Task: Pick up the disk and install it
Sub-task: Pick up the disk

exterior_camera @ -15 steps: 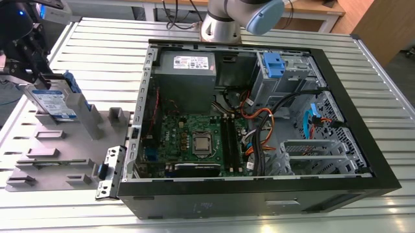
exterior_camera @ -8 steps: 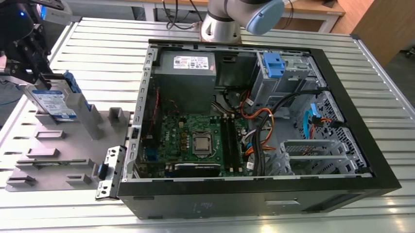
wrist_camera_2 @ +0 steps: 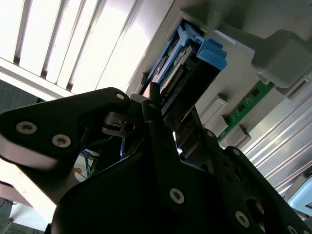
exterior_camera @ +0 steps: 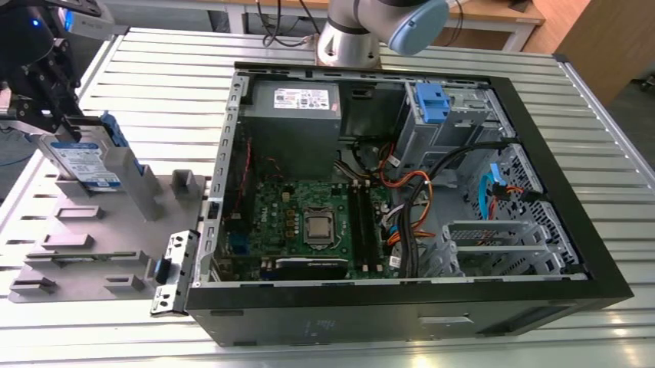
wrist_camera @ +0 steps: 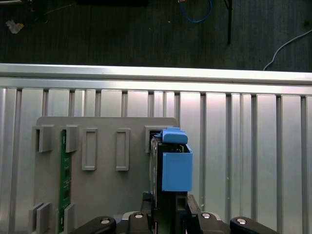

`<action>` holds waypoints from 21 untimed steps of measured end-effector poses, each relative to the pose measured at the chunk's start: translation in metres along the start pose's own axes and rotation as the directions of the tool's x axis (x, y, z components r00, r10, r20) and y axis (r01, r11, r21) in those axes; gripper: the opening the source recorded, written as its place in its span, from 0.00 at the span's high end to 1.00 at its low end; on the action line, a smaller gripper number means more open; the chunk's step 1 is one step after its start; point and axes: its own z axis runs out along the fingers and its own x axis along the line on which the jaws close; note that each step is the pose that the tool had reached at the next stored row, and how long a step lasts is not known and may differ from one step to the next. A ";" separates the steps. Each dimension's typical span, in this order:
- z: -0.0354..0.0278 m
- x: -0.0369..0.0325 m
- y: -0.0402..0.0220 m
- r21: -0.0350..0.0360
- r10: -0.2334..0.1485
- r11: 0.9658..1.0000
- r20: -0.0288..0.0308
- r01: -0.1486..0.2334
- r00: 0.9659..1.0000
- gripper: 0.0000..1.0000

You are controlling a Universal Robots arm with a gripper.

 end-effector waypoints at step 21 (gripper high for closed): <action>-0.0035 -0.0001 0.0001 0.000 0.000 1.000 0.000 0.000 1.000 0.65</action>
